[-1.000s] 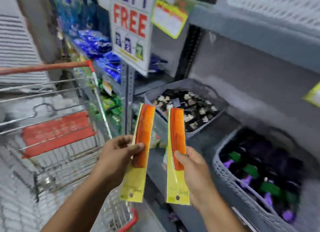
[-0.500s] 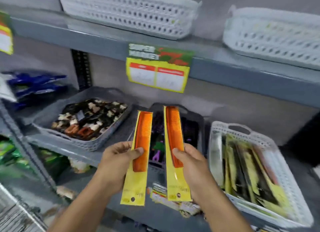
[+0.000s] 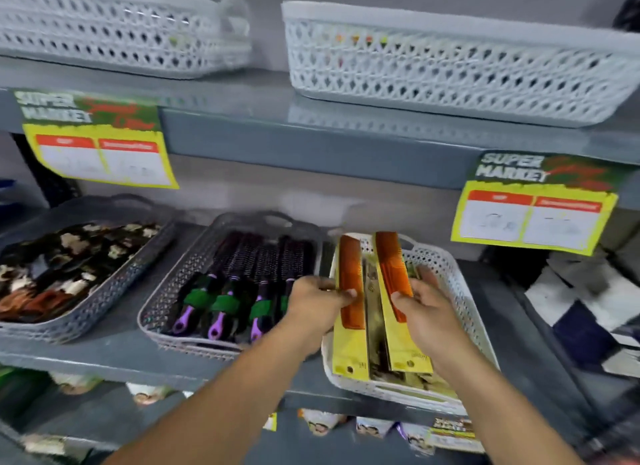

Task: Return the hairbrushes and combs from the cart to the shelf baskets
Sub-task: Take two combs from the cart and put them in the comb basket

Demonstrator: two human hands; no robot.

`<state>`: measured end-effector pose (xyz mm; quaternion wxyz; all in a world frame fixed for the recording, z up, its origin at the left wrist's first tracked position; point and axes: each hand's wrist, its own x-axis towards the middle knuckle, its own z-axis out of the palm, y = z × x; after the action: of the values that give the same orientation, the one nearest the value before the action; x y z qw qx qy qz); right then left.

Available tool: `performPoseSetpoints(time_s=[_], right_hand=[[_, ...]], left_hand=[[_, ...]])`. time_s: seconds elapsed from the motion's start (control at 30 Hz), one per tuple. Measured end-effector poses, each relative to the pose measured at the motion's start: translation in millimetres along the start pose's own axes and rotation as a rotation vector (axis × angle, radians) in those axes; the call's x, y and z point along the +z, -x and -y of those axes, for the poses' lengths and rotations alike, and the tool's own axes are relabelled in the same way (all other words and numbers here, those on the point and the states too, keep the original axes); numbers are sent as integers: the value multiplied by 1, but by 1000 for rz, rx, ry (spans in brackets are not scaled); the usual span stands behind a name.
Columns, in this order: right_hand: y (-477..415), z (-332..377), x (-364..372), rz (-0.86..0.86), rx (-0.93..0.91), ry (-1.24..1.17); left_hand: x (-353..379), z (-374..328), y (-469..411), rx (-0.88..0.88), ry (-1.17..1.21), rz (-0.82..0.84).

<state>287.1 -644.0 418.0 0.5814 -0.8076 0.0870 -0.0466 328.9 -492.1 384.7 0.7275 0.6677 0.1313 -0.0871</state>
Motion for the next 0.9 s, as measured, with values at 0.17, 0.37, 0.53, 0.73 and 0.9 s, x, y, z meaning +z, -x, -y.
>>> performPoseSetpoints(time_s=[0.17,0.37,0.53,0.73,0.9], right_hand=[[-37,-52,-22,-19,-74,406],[-41,-60,-27,31,8,555],[-43,-69,-25,27,25,646],[-48,-78,-20,43,79,716],[-48,-77,-22,61,100,720]], left_hand=[[44,11,-12,49,-244,-80],[67,16,-14,40,-505,-150],[72,23,-17,64,-583,-184],[78,26,-24,78,-704,-200],[80,28,-26,99,-749,-197]])
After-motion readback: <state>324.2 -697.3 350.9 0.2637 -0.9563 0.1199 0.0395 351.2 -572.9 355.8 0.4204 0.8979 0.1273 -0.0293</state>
